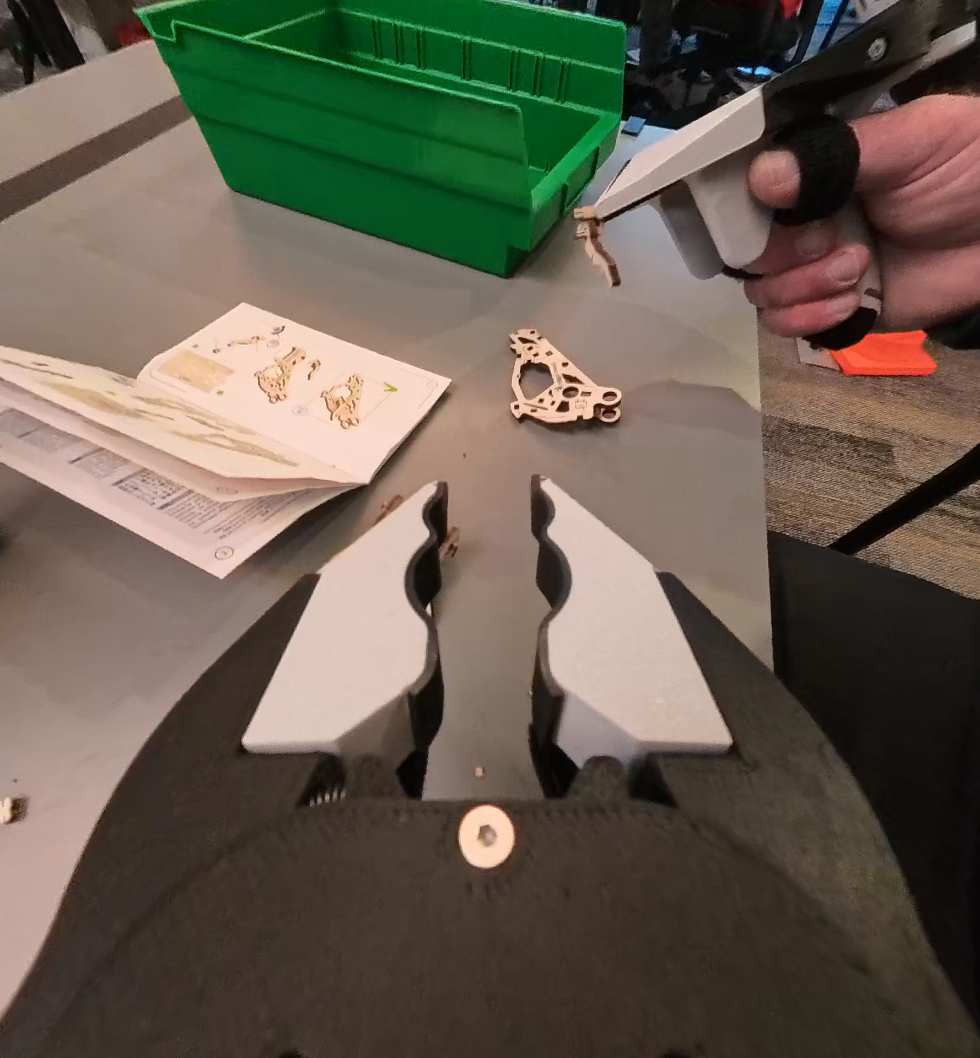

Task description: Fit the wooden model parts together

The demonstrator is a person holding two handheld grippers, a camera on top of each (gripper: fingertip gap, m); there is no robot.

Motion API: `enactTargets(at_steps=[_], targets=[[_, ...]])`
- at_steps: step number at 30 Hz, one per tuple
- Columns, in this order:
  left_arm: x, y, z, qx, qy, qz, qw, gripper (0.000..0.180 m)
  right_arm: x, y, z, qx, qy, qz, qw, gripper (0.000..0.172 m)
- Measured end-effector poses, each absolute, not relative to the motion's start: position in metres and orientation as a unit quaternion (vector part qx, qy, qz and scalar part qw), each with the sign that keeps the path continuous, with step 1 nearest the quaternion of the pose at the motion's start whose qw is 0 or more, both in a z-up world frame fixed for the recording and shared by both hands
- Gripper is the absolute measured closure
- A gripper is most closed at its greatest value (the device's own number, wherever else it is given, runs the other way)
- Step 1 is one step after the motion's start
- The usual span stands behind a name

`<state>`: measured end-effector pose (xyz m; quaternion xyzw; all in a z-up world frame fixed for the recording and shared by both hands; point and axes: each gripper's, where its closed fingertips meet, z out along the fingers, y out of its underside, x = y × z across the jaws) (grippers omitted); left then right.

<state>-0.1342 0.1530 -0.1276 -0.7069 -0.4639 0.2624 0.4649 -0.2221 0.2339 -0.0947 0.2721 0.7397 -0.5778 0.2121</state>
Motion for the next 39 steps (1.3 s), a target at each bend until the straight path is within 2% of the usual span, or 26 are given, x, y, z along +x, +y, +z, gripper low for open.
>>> enactTargets(at_steps=[39], targets=[[-0.147, 0.169, -0.126, -0.717, -0.432, 0.254, 0.484, 0.155, -0.206, 0.222, -0.091, 0.300, 0.670, -0.621, 0.276, 0.171]])
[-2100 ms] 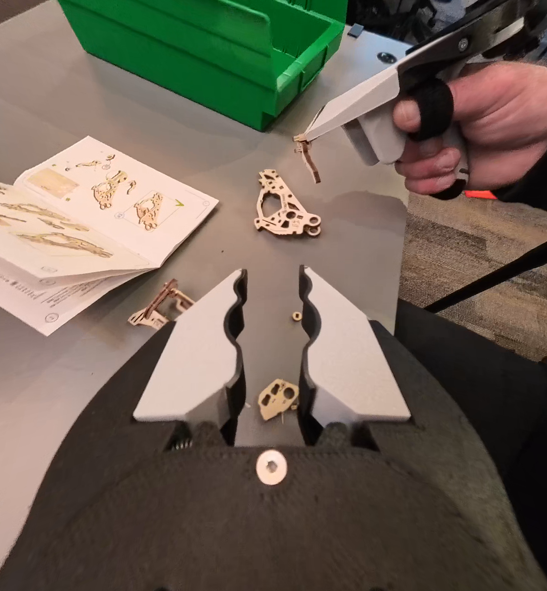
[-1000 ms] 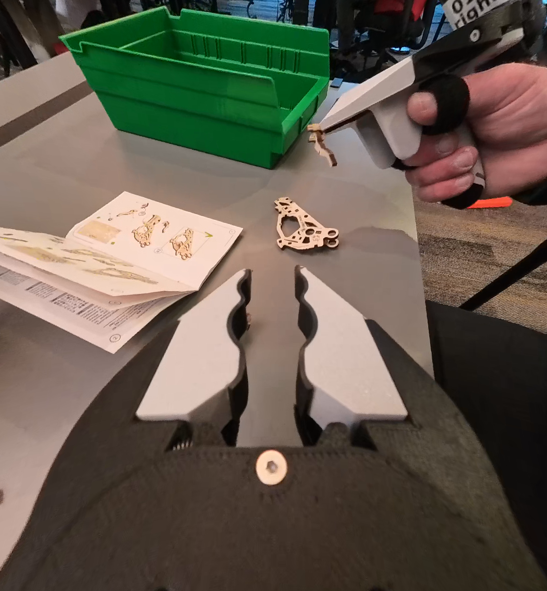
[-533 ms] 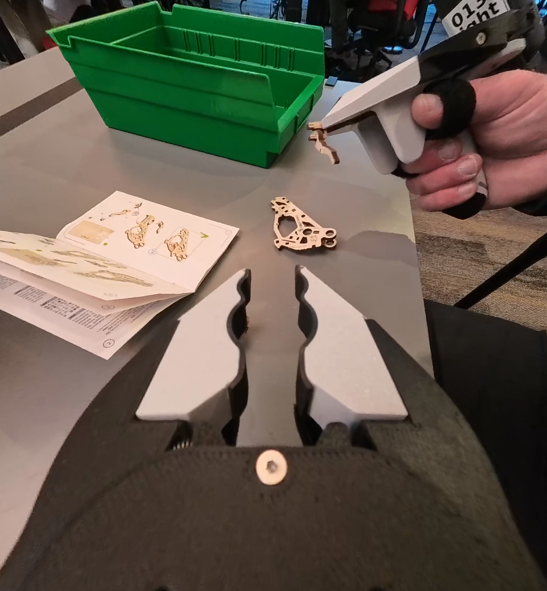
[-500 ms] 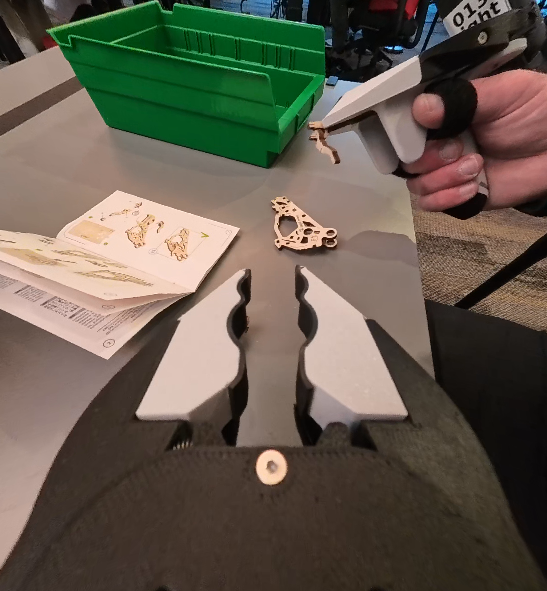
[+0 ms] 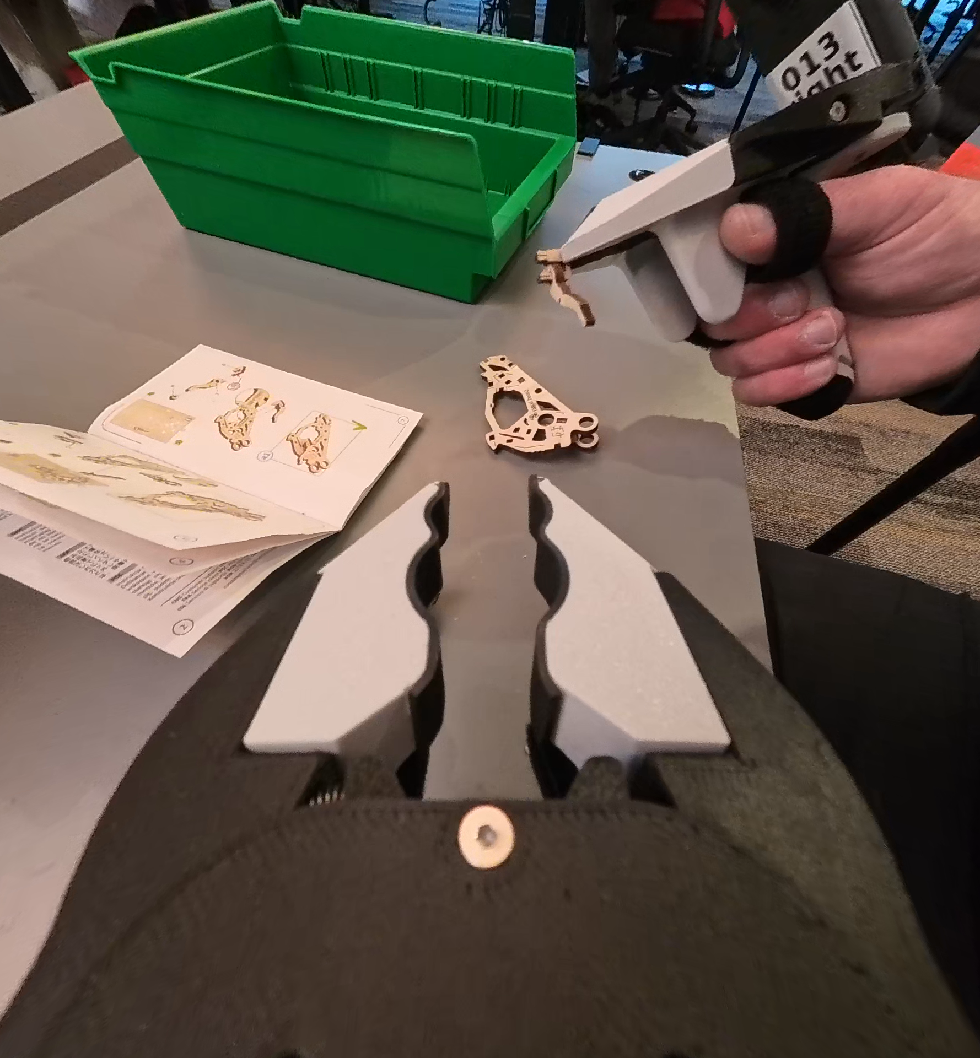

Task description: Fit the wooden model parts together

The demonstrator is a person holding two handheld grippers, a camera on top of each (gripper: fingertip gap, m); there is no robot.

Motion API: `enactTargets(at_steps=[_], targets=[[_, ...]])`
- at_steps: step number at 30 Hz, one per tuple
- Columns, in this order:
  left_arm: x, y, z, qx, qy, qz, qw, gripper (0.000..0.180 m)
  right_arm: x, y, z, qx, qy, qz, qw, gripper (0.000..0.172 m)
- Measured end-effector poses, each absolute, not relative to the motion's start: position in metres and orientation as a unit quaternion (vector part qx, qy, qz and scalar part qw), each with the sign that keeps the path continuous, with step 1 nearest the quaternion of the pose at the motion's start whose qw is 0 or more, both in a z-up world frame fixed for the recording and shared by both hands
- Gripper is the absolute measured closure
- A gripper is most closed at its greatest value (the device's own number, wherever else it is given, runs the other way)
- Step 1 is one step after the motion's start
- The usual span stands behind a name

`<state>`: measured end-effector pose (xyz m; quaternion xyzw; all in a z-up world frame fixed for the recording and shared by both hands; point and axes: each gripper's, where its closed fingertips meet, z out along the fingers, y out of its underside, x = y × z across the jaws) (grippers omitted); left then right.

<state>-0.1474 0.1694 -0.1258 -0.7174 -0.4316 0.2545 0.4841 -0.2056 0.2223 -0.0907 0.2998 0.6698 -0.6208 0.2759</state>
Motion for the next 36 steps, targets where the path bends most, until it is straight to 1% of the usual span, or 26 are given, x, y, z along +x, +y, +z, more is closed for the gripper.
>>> enactTargets(at_steps=[36], targets=[[-0.150, 0.182, -0.127, -0.712, -0.454, 0.222, 0.487, 0.155, -0.221, 0.236, -0.100, 0.311, 0.679, -0.614, 0.255, 0.171]])
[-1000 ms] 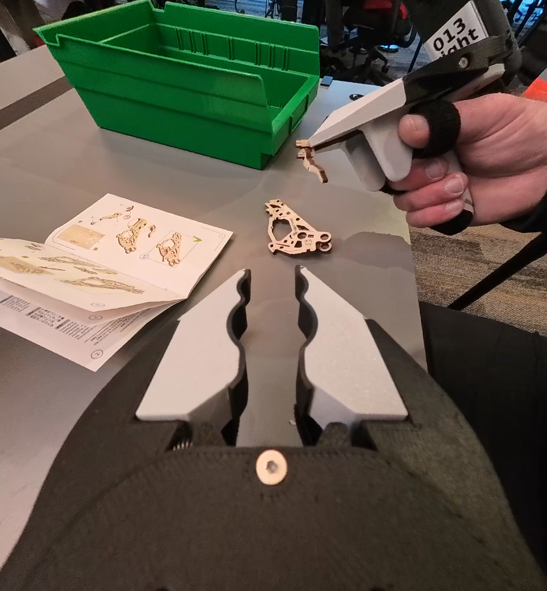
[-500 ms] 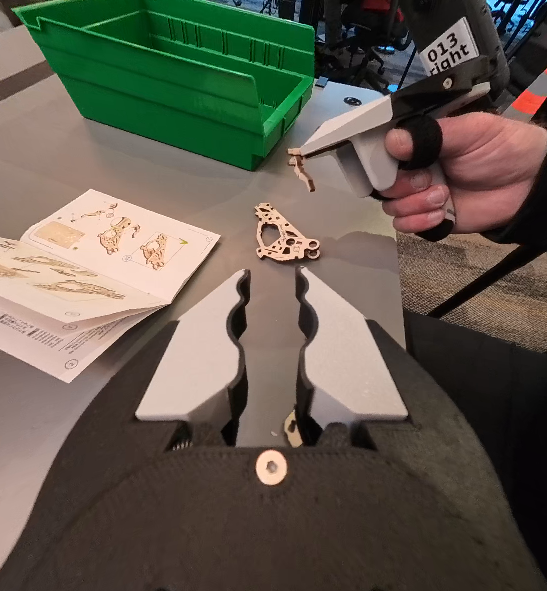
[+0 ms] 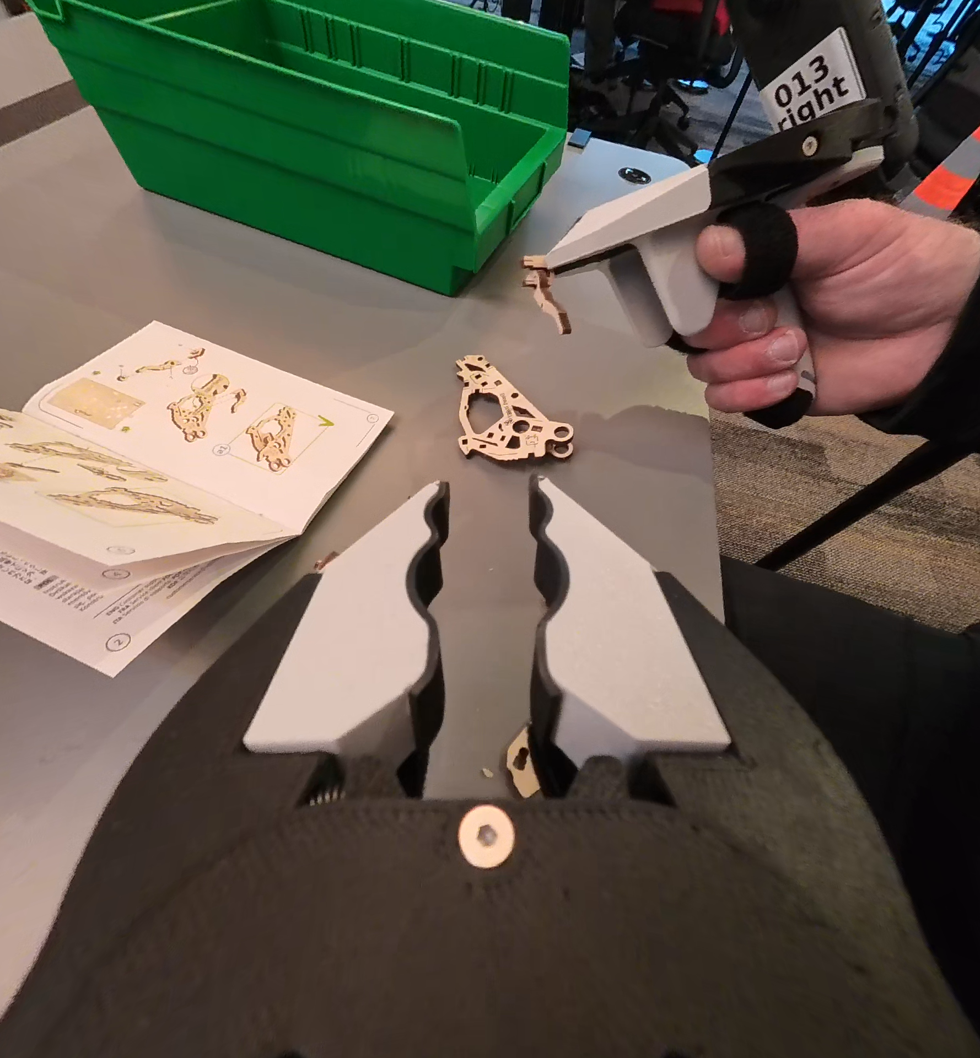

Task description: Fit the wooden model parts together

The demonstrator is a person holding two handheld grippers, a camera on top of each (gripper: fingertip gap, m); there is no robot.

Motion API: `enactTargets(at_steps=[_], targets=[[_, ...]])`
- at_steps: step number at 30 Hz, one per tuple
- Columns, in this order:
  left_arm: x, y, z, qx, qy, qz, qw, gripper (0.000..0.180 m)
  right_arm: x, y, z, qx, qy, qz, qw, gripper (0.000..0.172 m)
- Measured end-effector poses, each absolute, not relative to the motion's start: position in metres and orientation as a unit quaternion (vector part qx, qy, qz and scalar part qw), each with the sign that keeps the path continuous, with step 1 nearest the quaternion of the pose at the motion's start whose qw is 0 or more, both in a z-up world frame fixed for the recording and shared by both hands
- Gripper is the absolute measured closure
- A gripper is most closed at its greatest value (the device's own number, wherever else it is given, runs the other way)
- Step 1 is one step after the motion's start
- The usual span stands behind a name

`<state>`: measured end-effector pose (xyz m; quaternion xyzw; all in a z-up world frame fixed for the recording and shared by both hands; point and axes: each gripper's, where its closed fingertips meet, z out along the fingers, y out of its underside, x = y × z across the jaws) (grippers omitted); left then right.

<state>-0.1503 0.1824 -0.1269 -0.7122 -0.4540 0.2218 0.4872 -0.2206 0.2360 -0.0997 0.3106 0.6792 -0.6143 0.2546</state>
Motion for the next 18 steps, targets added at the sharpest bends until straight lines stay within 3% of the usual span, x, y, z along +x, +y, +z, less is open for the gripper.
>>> enactTargets(at_steps=[9, 18], targets=[[-0.151, 0.185, -0.130, -0.715, -0.457, 0.216, 0.483, 0.155, -0.221, 0.236, -0.102, 0.312, 0.680, -0.612, 0.255, 0.171], [-0.149, 0.223, -0.129, -0.678, -0.516, 0.106, 0.513, 0.135, -0.231, 0.249, -0.116, 0.324, 0.696, -0.597, 0.231, 0.171]])
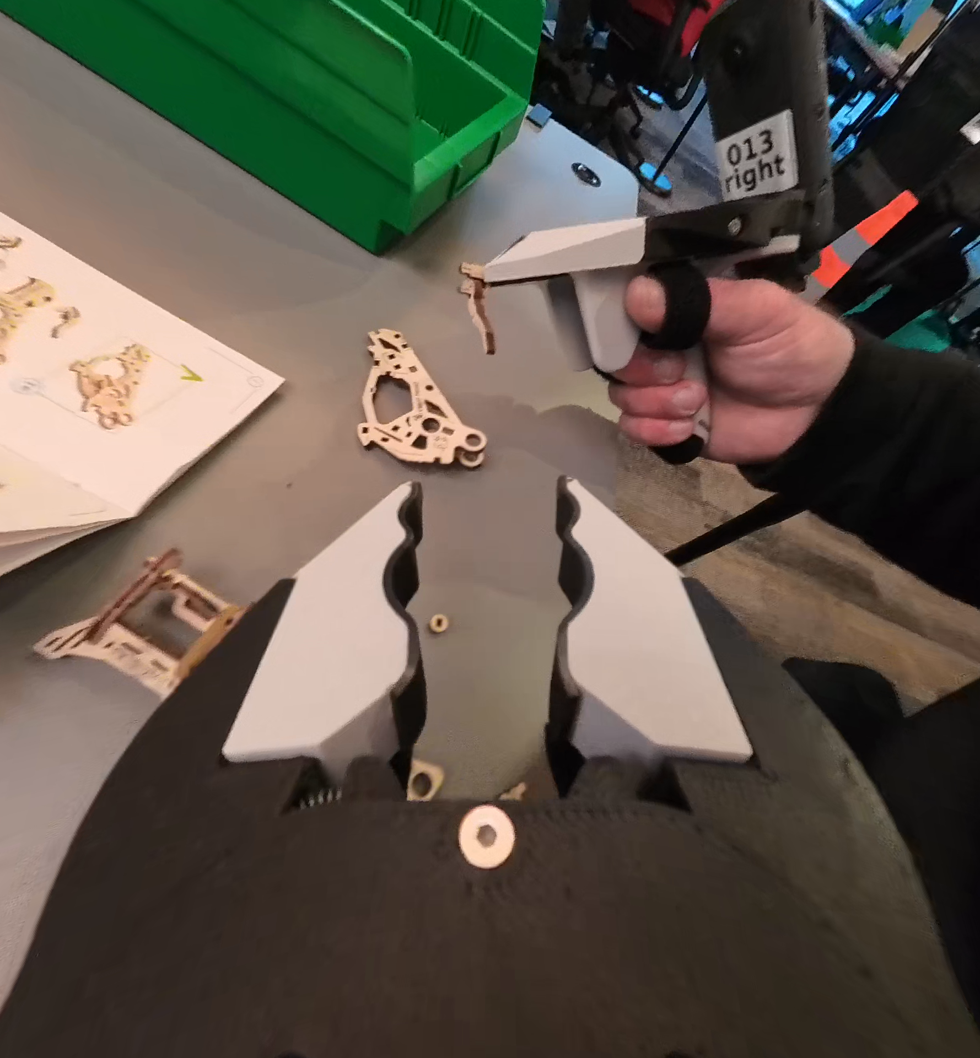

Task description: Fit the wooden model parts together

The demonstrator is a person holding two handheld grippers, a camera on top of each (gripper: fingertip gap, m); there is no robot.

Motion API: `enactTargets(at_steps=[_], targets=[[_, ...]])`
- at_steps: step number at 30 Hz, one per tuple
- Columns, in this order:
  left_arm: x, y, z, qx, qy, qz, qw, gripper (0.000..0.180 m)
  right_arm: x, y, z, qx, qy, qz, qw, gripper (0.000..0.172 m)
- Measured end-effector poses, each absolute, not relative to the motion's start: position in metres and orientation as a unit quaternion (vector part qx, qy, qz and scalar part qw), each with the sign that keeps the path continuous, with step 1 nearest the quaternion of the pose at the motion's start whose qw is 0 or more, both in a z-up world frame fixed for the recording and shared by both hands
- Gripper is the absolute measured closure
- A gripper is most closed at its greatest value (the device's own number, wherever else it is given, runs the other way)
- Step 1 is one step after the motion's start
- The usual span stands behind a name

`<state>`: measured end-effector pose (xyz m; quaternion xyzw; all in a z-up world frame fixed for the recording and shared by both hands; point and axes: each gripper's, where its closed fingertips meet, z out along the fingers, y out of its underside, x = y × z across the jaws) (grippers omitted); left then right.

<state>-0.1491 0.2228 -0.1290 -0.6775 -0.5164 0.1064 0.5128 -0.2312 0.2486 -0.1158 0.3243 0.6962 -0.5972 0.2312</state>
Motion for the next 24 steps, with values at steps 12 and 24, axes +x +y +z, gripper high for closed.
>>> enactTargets(at_steps=[12, 24], targets=[[-0.166, 0.258, -0.134, -0.516, -0.630, -0.090, 0.574, 0.091, -0.242, 0.258, -0.132, 0.316, 0.727, -0.572, 0.211, 0.171], [-0.191, 0.250, -0.146, -0.416, -0.693, -0.100, 0.580, 0.098, -0.240, 0.245, -0.164, 0.312, 0.777, -0.486, 0.250, 0.171]])
